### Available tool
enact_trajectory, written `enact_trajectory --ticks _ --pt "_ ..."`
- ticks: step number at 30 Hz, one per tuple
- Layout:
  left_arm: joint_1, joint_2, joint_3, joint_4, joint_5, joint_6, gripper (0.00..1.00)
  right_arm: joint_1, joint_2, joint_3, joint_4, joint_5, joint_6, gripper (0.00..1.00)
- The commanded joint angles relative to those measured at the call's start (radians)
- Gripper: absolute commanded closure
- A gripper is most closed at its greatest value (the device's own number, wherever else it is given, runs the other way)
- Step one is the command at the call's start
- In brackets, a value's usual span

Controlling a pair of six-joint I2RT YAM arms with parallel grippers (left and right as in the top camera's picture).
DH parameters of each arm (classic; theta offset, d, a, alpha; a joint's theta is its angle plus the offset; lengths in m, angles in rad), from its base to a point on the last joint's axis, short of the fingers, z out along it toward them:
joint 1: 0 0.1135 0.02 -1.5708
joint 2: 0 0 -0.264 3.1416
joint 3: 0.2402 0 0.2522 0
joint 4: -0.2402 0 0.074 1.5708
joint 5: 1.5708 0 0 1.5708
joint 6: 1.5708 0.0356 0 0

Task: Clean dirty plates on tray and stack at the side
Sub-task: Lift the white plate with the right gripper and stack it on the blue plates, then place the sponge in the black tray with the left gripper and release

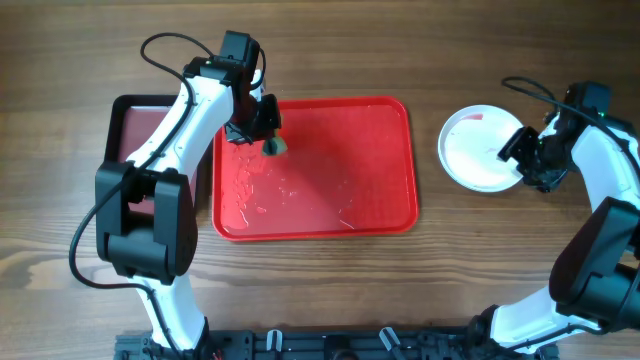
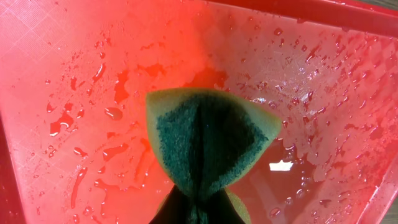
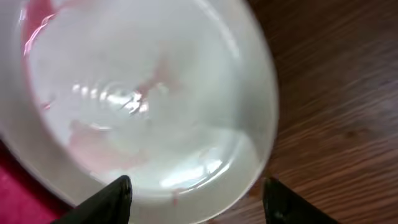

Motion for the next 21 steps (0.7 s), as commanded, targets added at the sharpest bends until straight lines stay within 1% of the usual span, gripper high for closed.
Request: enact_trajectory --ticks 1,3,4,5,7,9,10,13,15,17,18,19,20,21 --pt "0.025 -0.083 0.002 -0.035 0.016 0.029 0.96 0.064 -0.108 0.082 -0.018 -0.191 -0.140 0.24" --pt "0.049 -0.148 0.002 -0.086 0.012 0.072 0.96 0.147 -0.165 0.105 -0.013 -0.211 -0.144 0.22" --pt "0.062 -0.177 0.002 -0.116 0.003 0.098 0.96 0.214 -0.193 0.107 0.002 -0.210 -0.143 0.20" --pt "0.079 -0.206 0.002 -0.157 -0.048 0.112 0.96 0.283 -0.200 0.107 0.019 -0.210 -0.140 0.17" --pt "0.111 -0.228 0.002 -0.224 -0.238 0.112 0.96 0.401 -0.183 0.106 0.055 -0.195 -0.136 0.14" --pt "0.150 -0.226 -0.009 -0.254 -0.425 0.112 0.96 0.509 -0.136 0.106 0.075 -0.122 -0.088 0.12" --pt "0.180 -0.226 -0.026 -0.241 -0.467 0.111 0.96 0.537 -0.112 0.106 0.077 -0.119 -0.088 0.11" --pt "0.282 -0.222 -0.129 -0.107 -0.470 0.096 0.96 0.594 -0.028 0.106 0.072 -0.119 -0.088 0.11" --pt "0.350 -0.220 -0.237 0.034 -0.454 0.095 0.96 0.607 0.009 0.106 0.067 -0.120 -0.055 0.11" --pt "0.389 -0.219 -0.314 0.122 -0.436 0.065 0.96 0.608 0.015 0.106 0.069 -0.127 -0.055 0.11" --pt "0.397 -0.219 -0.344 0.155 -0.420 0.064 0.92 0.608 0.015 0.106 0.069 -0.127 -0.055 0.12" --pt "0.404 -0.219 -0.367 0.182 -0.407 0.061 0.75 0.608 0.015 0.106 0.069 -0.127 -0.055 0.11" --pt "0.404 -0.219 -0.375 0.189 -0.405 0.042 0.34 0.608 0.015 0.106 0.068 -0.127 -0.055 0.12" --pt "0.404 -0.219 -0.375 0.194 -0.402 0.043 0.08 0.608 0.015 0.106 0.068 -0.128 -0.055 0.11"
